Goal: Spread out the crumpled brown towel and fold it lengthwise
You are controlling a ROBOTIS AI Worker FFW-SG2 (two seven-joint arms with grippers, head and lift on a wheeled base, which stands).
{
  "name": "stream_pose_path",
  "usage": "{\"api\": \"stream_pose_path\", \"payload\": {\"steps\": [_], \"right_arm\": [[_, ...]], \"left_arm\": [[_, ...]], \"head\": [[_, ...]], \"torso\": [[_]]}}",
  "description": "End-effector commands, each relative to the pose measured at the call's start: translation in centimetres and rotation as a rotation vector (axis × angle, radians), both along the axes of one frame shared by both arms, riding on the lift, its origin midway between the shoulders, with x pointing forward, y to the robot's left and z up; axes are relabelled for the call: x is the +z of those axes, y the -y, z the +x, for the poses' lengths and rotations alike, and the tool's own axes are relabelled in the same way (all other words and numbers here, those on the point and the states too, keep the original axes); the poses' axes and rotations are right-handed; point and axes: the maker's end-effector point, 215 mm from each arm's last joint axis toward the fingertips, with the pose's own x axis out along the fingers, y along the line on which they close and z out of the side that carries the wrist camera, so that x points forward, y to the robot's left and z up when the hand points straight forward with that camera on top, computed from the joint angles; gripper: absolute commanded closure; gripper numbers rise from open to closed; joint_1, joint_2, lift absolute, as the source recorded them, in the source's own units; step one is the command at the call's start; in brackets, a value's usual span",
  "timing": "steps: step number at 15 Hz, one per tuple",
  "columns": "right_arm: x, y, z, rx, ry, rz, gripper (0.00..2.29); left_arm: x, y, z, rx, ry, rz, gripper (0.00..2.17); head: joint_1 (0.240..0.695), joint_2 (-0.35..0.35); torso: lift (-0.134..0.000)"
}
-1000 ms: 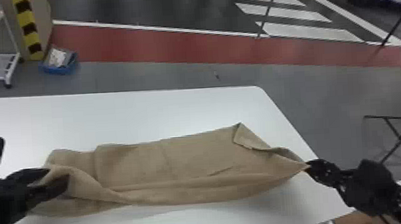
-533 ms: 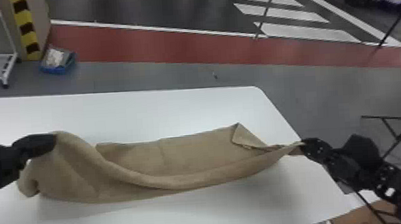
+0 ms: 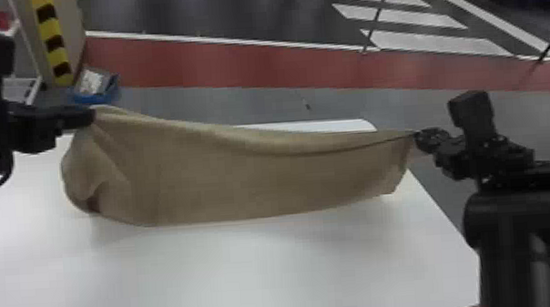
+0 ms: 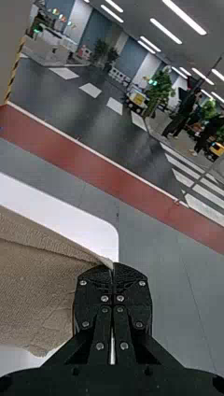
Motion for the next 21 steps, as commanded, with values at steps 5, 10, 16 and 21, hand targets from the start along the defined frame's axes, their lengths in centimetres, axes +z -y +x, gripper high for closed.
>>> {"api": "stream_pose_path", "payload": {"steps": [5,10,16,21], "right_arm": [[6.6,0.0,-3.9,0.004,0.088,0.07,2.26],[-5.3,-10.6,-12.5,0.274,-0.043,-0.013,2.26],[-4.2,-12.8,-15.2,0.319,-0.014,0.003,2.26],[-6.2,-13.0,-17.3,0.315,-0.064,0.016,2.26]], "left_arm": [[4.6,-9.3,-6.3,0.124,0.142,-0.141,1.84],[-4.7,-9.4,-17.3,0.042,0.19,-0.065,1.84],[-5.5,-0.4,-17.3,-0.139,0.185,-0.069,0.11],[-1.6,15.1,-15.4,-0.437,0.26,0.049,0.1]], "head": [[0.502,-0.265],[0.667,-0.199],[0.695,-0.176],[0.695,-0.328]], "torso": [[-0.125],[-0.125],[-0.125],[-0.125]]}}
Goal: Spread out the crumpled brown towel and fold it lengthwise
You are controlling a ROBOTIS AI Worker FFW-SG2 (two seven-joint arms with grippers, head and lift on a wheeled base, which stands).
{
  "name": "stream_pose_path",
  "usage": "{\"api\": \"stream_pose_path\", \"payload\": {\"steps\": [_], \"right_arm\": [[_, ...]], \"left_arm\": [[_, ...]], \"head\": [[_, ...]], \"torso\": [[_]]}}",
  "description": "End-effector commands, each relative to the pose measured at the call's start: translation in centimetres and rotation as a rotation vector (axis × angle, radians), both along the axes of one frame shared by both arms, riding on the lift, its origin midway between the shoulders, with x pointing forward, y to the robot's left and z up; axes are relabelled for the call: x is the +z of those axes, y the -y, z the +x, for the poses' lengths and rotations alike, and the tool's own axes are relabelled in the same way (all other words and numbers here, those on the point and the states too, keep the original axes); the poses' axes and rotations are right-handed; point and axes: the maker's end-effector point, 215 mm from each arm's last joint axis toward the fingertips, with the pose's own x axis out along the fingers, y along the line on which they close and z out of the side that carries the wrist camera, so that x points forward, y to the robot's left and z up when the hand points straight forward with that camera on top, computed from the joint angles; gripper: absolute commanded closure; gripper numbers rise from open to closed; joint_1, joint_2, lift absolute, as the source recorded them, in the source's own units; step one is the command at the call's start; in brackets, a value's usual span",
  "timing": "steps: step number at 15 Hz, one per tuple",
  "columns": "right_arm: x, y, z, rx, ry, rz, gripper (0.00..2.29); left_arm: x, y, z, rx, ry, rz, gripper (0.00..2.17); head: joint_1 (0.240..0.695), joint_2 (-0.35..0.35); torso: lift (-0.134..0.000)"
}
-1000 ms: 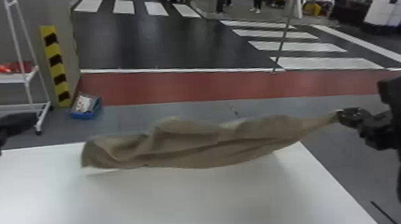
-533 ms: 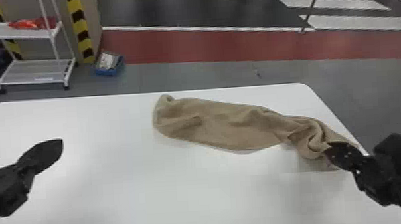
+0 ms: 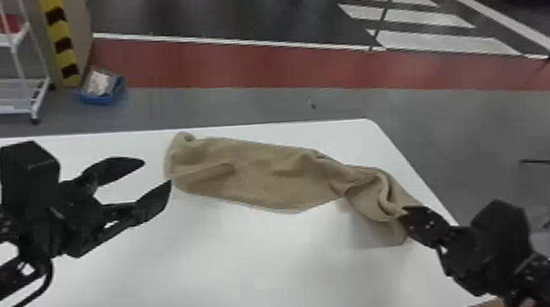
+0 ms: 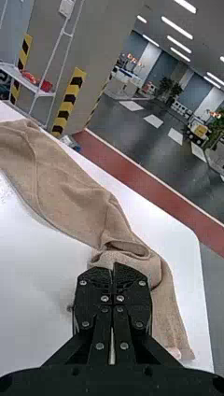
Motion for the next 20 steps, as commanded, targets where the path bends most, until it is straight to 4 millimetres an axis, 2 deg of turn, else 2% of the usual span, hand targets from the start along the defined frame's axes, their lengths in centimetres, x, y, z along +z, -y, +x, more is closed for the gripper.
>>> {"api": "stream_pose_path", "payload": {"steps": [1,4,5,6,11,14,20], "right_arm": [[-0.8,-0.2,-0.9,0.0,-0.021,0.001,2.26],[-0.8,-0.5,-1.7,0.002,-0.027,-0.003,2.26],[-0.7,-0.5,-1.7,0.002,-0.027,-0.007,2.26],[-0.6,-0.6,-1.9,0.006,-0.026,-0.011,2.26],[-1.1,-1.6,-2.4,0.028,-0.04,-0.014,2.26],[-1.3,-1.9,-2.9,0.039,-0.045,-0.021,2.26],[-1.4,-2.7,-3.2,0.066,-0.044,-0.031,2.26]], "left_arm": [[0.6,6.0,0.8,-0.106,0.029,0.057,0.1],[-1.2,9.3,2.6,-0.196,-0.02,0.102,0.11],[-2.7,9.4,3.5,-0.205,-0.07,0.112,0.13],[-3.3,9.3,4.2,-0.208,-0.089,0.119,0.14],[-6.1,8.8,8.2,-0.178,-0.143,0.176,0.14],[-7.0,8.7,10.4,-0.157,-0.11,0.216,0.15],[-8.3,8.4,11.7,-0.161,-0.16,0.19,0.15]], "head": [[0.695,-0.35],[0.695,-0.35],[0.695,-0.35],[0.695,-0.35],[0.695,-0.35],[0.695,-0.35],[0.695,-0.35]], "torso": [[-0.125],[-0.125],[-0.125],[-0.125],[-0.125],[-0.125],[-0.125]]}}
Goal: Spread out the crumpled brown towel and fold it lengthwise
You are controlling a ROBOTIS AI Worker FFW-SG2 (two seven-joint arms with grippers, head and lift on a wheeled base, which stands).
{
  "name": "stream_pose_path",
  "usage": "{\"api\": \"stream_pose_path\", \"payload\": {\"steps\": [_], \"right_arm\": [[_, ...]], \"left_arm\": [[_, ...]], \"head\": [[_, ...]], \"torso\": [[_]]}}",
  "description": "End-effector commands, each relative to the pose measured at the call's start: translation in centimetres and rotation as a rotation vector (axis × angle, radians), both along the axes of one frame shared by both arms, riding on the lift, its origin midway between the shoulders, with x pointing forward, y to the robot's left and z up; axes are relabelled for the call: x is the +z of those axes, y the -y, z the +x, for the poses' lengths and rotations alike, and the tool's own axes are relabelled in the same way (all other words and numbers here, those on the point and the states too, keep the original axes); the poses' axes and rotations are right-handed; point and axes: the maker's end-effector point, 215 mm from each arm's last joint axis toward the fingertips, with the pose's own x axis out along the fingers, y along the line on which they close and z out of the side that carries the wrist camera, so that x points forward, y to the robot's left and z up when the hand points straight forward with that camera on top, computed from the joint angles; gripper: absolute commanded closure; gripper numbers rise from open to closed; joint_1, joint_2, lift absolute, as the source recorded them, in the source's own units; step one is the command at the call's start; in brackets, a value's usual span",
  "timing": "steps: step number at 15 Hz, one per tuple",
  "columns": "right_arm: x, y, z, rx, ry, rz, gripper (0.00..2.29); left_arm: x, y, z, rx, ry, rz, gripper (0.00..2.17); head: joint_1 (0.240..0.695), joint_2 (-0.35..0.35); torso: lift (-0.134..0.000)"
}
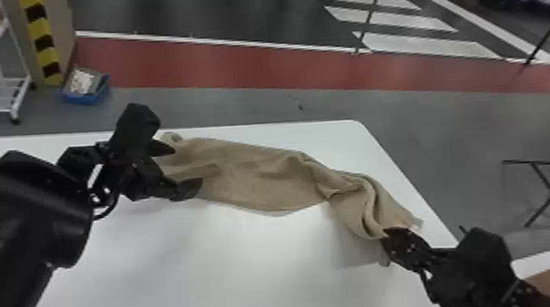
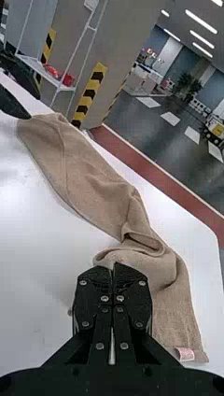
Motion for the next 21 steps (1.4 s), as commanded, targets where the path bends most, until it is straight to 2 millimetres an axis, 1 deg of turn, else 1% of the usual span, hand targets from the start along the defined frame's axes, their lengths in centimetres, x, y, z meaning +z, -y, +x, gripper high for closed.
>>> {"api": "stream_pose_path", "payload": {"steps": [1,3,4,6,8,11,13,17,18,19,21], "right_arm": [[-0.1,-0.4,0.0,0.007,-0.002,0.001,2.26],[0.2,-1.3,-0.2,0.031,0.005,0.0,2.26],[0.3,-2.2,-0.5,0.06,0.001,0.003,2.26],[1.2,-4.9,-1.6,0.139,0.013,-0.008,2.26],[1.5,-5.2,-1.7,0.146,0.016,-0.015,2.26],[1.1,-6.1,-1.9,0.166,0.003,-0.006,2.26],[1.0,-6.7,-2.1,0.18,0.0,-0.005,2.26],[1.1,-7.3,-2.2,0.198,0.003,-0.006,2.26],[1.1,-7.4,-2.3,0.2,0.001,-0.006,2.26],[1.0,-7.4,-2.4,0.2,-0.001,-0.006,2.26],[1.0,-7.4,-2.4,0.202,0.0,-0.006,2.26]], "left_arm": [[-0.3,0.3,0.2,0.0,-0.025,-0.021,0.15],[-1.2,0.2,0.2,-0.006,-0.03,-0.009,0.16],[-1.4,0.2,0.2,-0.006,-0.033,-0.008,0.17],[-1.5,0.9,-0.2,-0.028,-0.022,-0.002,0.19],[-1.5,1.1,-0.3,-0.035,-0.016,-0.004,0.21],[-1.6,1.5,-0.1,-0.017,-0.013,-0.037,0.21],[-0.9,2.5,0.0,-0.015,0.03,-0.055,0.21],[-2.1,4.4,-1.1,-0.026,0.057,-0.048,0.21],[-2.3,4.7,-1.1,-0.026,0.066,-0.043,0.22],[-2.0,4.9,-1.2,-0.032,0.086,-0.052,0.32],[-2.2,4.9,-0.9,0.001,0.113,-0.045,0.35]], "head": [[0.695,-0.35],[0.695,-0.35],[0.695,-0.35],[0.695,-0.35],[0.695,-0.35],[0.695,-0.35],[0.695,-0.35],[0.695,-0.35],[0.695,-0.35],[0.695,-0.35],[0.695,-0.35]], "torso": [[-0.125],[-0.125],[-0.125],[-0.125],[-0.125],[-0.125],[-0.125],[-0.125],[-0.125],[-0.125],[-0.125]]}}
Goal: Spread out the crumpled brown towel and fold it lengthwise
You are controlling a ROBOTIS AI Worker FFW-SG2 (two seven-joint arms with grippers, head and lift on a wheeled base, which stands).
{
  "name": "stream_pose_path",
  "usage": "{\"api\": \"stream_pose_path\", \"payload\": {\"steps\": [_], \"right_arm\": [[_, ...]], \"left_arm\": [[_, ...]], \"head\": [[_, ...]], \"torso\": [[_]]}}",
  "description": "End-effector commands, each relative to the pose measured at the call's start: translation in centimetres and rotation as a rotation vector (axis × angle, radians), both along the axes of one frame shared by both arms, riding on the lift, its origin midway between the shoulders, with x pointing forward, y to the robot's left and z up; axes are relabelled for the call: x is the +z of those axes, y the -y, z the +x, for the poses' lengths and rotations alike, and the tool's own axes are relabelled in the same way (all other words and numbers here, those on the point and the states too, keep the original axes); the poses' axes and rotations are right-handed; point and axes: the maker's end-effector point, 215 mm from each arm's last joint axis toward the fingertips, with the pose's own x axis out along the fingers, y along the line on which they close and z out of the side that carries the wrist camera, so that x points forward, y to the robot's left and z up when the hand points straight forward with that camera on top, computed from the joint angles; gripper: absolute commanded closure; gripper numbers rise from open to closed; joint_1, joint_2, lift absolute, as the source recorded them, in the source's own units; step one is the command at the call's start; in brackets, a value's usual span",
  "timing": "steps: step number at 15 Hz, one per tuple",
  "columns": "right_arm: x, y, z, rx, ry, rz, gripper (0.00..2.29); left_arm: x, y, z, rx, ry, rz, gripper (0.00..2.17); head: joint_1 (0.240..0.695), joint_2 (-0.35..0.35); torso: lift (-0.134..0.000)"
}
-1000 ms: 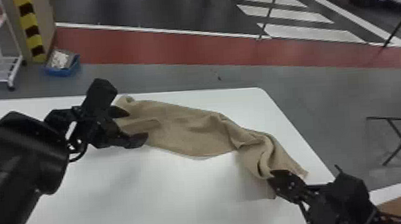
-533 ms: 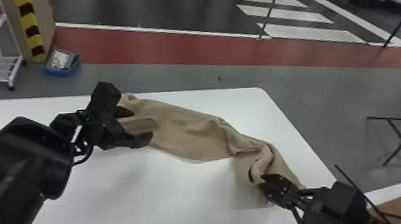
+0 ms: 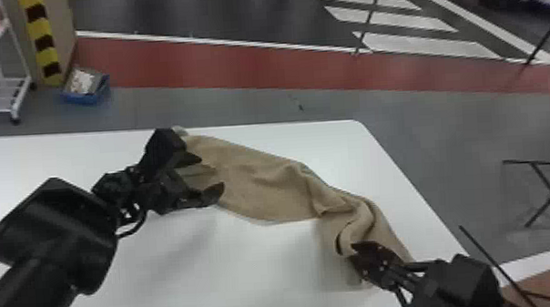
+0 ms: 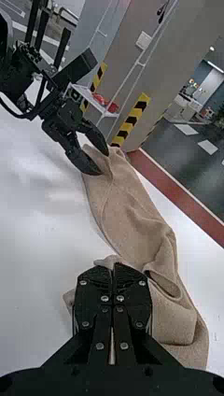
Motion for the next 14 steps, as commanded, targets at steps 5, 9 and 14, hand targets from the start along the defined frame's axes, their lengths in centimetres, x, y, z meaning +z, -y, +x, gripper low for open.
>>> {"api": "stream_pose_path", "payload": {"steps": [5,9,14], "right_arm": [[-0.3,-0.2,-0.1,0.003,-0.005,0.009,2.26],[-1.1,-0.1,-0.3,0.003,-0.018,0.013,2.26],[-0.6,0.2,-0.1,0.0,-0.004,0.009,2.26]], "left_arm": [[-0.5,0.3,0.7,0.104,0.111,0.054,0.64],[-1.6,0.5,0.0,0.12,0.147,0.108,1.95],[-0.7,-0.1,-0.6,0.166,0.179,0.09,2.15]], "head": [[0.695,-0.35],[0.695,-0.35],[0.695,-0.35]], "torso": [[-0.125],[-0.125],[-0.125]]}}
